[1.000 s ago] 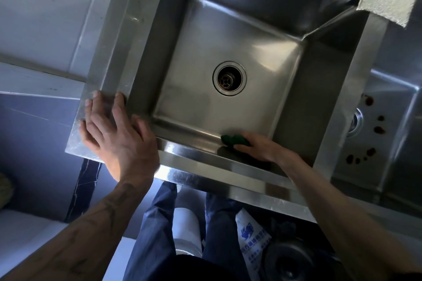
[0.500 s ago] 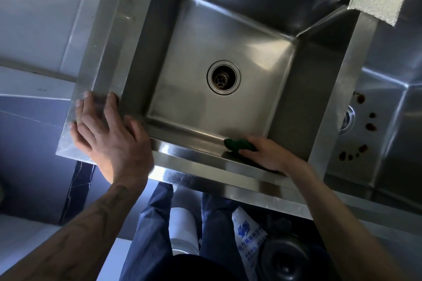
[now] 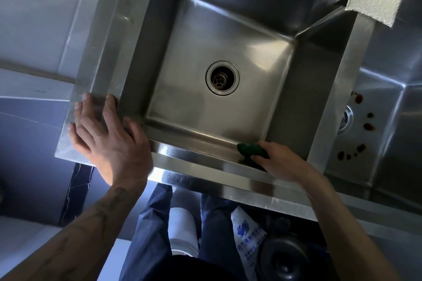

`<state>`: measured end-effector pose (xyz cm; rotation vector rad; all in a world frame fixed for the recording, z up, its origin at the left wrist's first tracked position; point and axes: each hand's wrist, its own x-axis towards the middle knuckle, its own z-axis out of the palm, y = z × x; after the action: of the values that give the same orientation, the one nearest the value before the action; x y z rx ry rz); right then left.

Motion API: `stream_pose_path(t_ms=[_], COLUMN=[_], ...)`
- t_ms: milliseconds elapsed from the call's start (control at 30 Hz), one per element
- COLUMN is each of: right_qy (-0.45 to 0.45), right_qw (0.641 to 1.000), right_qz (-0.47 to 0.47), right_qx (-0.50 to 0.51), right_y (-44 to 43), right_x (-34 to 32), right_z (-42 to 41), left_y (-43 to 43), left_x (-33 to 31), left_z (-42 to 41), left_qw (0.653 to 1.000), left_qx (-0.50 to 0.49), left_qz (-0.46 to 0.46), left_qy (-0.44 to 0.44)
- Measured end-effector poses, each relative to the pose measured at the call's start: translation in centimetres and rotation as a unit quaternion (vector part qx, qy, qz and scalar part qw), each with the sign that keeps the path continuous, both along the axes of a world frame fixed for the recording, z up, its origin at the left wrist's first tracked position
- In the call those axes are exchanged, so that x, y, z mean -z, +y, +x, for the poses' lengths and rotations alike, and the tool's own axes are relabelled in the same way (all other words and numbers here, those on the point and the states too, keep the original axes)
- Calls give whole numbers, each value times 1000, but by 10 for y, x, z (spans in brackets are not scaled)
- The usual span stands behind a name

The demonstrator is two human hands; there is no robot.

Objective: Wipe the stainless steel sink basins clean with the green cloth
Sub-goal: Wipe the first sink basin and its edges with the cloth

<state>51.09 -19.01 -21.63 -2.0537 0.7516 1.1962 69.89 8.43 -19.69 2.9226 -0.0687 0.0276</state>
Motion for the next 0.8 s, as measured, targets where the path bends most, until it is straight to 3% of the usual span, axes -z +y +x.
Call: stream_pose_path(t_ms=[200,333,600,800], right_qy=[73,111,-12,-53], right_qw=[997,994,994,979], right_qz=[1,12,111,183], right_qx=[40,21,-4,66], right_y=[7,15,99,155], right_x=[62,70,74,78], right_z=[26,44,155,224], left_y=[-1,0,0,0], left_x=[-1,1,2,2], left_z=[0,1,0,0], left_qw=[1000,1000,1000,1000], left_qx=[-4,-1,-3,-5], left_qz=[-10,-12,-16,-16], left_qy=[1,-1,-9,-5])
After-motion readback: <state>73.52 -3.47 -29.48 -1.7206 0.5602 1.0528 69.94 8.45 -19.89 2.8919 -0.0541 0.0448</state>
